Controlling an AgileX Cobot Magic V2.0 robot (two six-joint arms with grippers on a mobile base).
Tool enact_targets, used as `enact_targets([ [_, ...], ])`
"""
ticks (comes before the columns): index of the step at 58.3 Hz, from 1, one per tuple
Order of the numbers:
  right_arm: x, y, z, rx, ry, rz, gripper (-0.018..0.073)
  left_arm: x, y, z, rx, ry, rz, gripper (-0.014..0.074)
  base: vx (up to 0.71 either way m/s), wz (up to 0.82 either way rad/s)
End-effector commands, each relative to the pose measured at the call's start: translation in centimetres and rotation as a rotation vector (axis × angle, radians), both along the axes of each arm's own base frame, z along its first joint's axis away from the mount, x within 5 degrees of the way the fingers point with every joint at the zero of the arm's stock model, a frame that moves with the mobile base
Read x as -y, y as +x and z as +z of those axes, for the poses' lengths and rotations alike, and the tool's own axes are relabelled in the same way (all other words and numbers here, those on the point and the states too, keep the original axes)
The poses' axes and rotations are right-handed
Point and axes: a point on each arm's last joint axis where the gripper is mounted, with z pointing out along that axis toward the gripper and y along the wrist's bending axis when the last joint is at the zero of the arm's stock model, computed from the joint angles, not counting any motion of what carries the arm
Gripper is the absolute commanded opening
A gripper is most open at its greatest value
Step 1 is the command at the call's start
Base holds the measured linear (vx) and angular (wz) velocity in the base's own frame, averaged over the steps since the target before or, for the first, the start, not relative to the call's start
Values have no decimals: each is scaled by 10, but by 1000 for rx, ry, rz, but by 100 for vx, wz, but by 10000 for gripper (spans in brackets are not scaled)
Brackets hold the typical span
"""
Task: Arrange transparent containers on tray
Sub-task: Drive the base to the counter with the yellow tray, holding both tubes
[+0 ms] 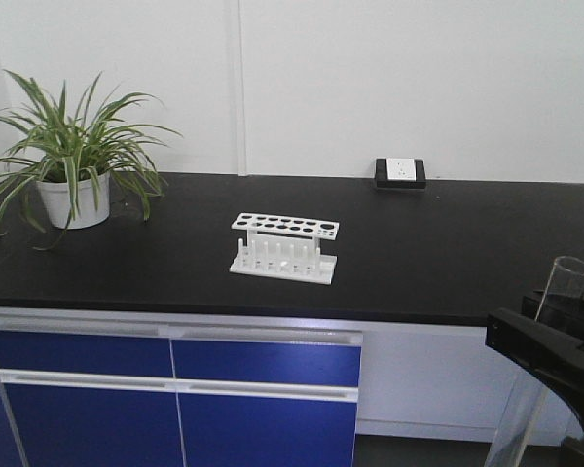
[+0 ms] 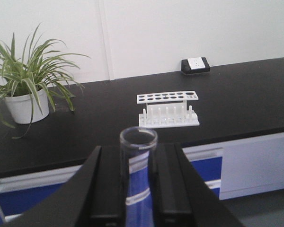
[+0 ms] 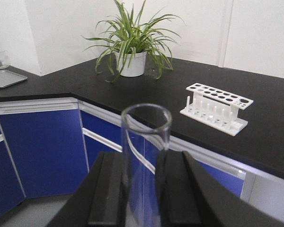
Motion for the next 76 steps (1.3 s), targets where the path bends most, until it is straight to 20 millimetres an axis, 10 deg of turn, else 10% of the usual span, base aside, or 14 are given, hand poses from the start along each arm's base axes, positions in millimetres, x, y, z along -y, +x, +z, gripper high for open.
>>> enact_targets([
  [1,3,-1,18,103,49,-23,64,2,-3,20,113,-29,-28,129,-36,4],
  [76,3,-1,18,97,45,-21,64,2,-3,20,113,-29,-28,129,-27,10],
])
